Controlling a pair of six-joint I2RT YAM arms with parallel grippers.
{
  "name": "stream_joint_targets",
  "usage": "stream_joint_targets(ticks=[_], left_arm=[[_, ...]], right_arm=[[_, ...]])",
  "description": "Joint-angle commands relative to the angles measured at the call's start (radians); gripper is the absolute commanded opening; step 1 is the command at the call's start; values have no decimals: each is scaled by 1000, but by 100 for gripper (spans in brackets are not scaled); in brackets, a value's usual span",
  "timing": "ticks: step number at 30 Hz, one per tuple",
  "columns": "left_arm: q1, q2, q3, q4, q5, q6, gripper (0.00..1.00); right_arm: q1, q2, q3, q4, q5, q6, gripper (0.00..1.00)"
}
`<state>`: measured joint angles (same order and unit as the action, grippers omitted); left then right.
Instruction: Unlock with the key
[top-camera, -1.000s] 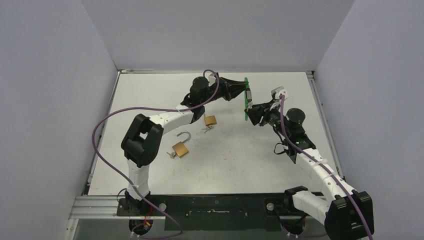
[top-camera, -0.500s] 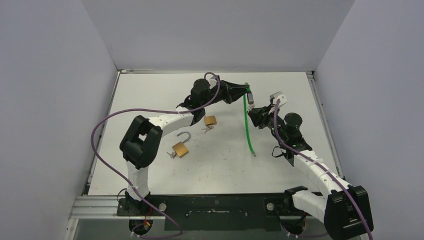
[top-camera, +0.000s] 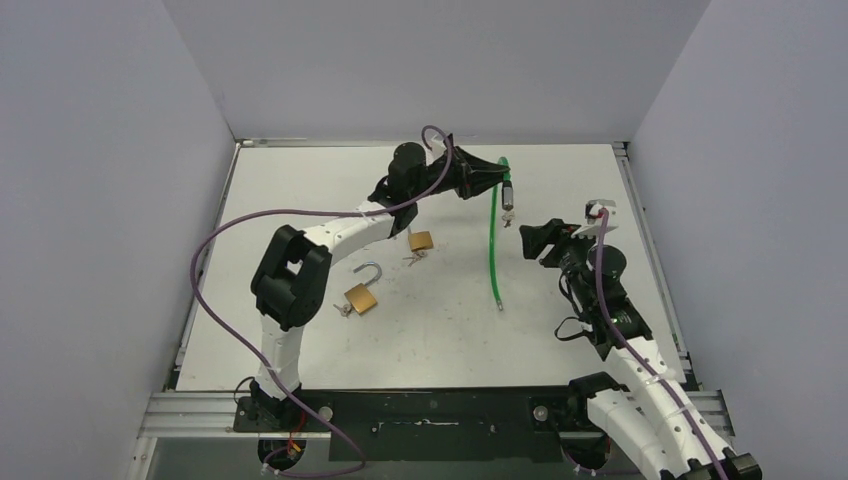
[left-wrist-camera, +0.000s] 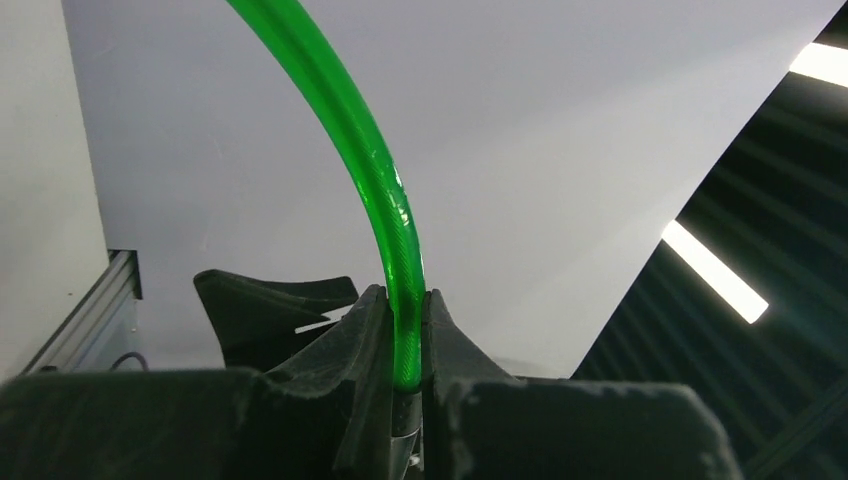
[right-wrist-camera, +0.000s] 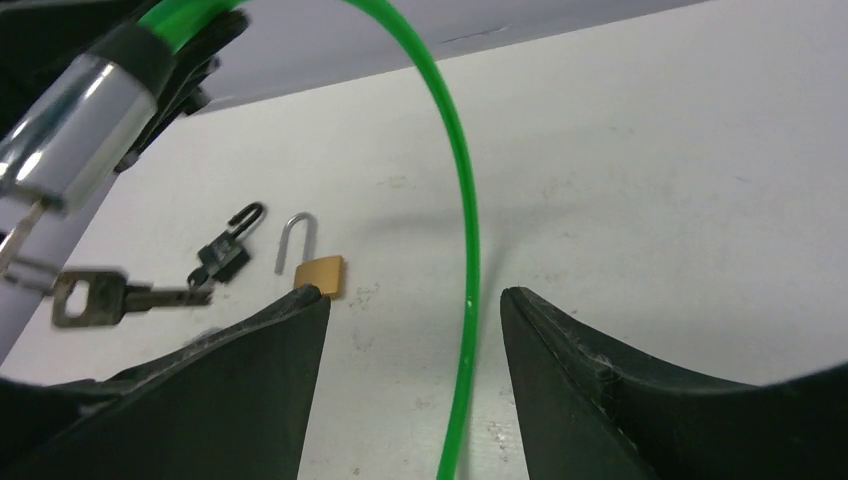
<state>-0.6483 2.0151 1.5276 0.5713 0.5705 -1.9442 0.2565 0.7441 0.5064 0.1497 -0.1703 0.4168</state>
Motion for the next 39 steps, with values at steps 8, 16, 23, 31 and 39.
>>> stream_joint_targets(ticks=[8,16,23,31,39], left_arm=[[-15,81,47,401,261,153,2],[39,-37,-301,394,210,376,17],[66,-108,-491,320,194,473,26],[97,-153,-598,217,160,565,25],[97,-152,-575,34,99,729,20]], right_arm=[[-7,-19,221,-470,536,235,65],[-9,75,255,-507,449,296,64],[-10,140,246,-487,349,345,61],[-7,185,228,-467,311,364,59],[-7,220,223,-459,289,377,59]])
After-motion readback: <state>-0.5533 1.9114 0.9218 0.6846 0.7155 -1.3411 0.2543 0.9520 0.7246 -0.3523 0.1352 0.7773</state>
